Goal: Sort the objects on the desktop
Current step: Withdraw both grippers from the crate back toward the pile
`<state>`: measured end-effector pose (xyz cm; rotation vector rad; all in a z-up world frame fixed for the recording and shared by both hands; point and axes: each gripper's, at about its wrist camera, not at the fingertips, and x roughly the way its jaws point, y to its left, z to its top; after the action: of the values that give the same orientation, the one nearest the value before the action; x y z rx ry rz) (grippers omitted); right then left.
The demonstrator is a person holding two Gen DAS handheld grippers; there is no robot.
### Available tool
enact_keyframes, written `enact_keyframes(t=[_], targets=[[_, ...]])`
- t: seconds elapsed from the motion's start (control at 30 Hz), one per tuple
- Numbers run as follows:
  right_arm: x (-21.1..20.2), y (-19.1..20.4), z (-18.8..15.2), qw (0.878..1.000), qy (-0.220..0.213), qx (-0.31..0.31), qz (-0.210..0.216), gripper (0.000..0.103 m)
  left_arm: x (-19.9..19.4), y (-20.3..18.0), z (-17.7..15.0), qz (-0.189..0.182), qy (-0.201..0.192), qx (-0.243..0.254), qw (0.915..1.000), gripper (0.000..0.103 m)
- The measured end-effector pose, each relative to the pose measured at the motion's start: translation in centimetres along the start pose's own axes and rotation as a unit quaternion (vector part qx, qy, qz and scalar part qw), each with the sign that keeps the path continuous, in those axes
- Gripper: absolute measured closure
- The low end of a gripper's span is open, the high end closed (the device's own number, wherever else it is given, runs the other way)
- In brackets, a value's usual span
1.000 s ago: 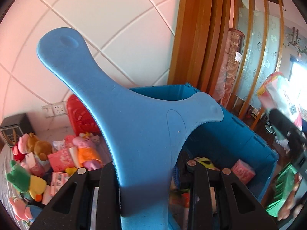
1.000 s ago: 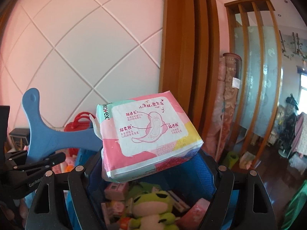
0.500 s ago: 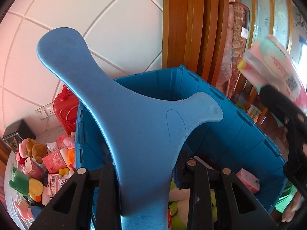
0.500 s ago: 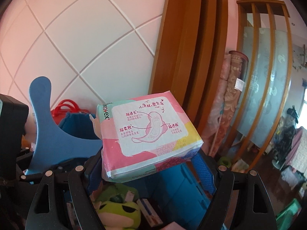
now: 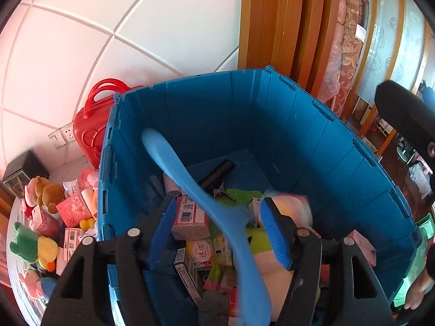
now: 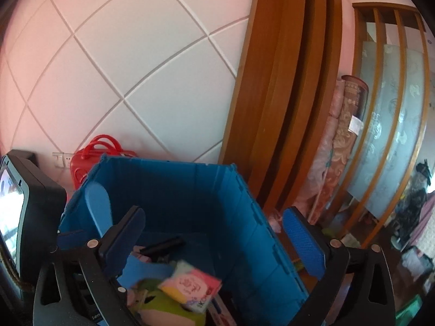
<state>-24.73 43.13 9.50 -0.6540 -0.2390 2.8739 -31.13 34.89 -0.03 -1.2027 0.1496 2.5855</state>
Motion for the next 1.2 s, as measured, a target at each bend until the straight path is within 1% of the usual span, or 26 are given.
enact_keyframes(t=[0.1, 0.13, 0.2, 0.27, 0.43, 0.57, 0.7, 0.87, 0.97, 1.03, 1.13, 1.2], targets=[[-0.1, -0.7, -0.2, 1.000, 0.003, 0.007, -0.002, 0.000, 0.0, -0.2, -0.1, 0.005, 0.016, -0.002, 0.9999, 0.034], [-0.1, -0.9, -0.4, 1.000, 0.007, 0.010, 0.002, 0.000, 0.1, -0.3, -0.2, 0.007, 0.027, -0.003, 0.9996, 0.034], [-0.1, -1.4, -0.4, 1.000, 0.013, 0.012, 0.008, 0.000, 0.4, -0.2, -0.5, 0.000, 0.037, -0.005, 0.9993, 0.034], [-0.3, -1.7, -0.8, 1.000, 0.015, 0.016, 0.014, 0.000, 0.4, -0.3, -0.8, 0.004, 0.043, -0.003, 0.9991, 0.034], [-0.6, -2.4, -1.7, 0.999, 0.024, 0.031, 0.025, 0.000, 0.3, -0.1, -1.6, 0.000, 0.042, 0.000, 0.9991, 0.034], [-0.5, -2.5, -2.4, 0.998, 0.040, 0.034, 0.036, 0.000, -0.3, -0.1, -2.1, -0.002, 0.042, 0.006, 0.9991, 0.034], [-0.8, -2.4, -3.0, 0.996, 0.063, 0.041, 0.048, 0.000, -1.6, 0.0, -2.9, 0.013, 0.028, 0.023, 0.9993, 0.034], [-2.5, -1.9, -3.6, 0.995, 0.056, 0.046, 0.066, 0.000, -3.9, 0.8, -4.3, 0.014, 0.006, 0.032, 0.9994, 0.034], [-3.2, -0.9, -3.9, 0.996, 0.055, 0.035, 0.067, 0.000, -5.3, 1.7, -5.2, 0.007, -0.007, 0.026, 0.9996, 0.034], [-3.7, -0.2, -4.2, 0.995, 0.054, 0.029, 0.078, 0.000, -6.2, 2.4, -5.8, 0.006, -0.014, 0.020, 0.9997, 0.034], [-4.6, 0.9, -4.5, 0.994, 0.055, 0.029, 0.095, 0.000, -7.4, 3.4, -6.9, 0.021, -0.034, 0.019, 0.9990, 0.034], [-5.2, 2.1, -4.8, 0.993, 0.056, 0.023, 0.104, 0.000, -8.5, 4.4, -7.9, 0.038, -0.058, 0.022, 0.9974, 0.034]])
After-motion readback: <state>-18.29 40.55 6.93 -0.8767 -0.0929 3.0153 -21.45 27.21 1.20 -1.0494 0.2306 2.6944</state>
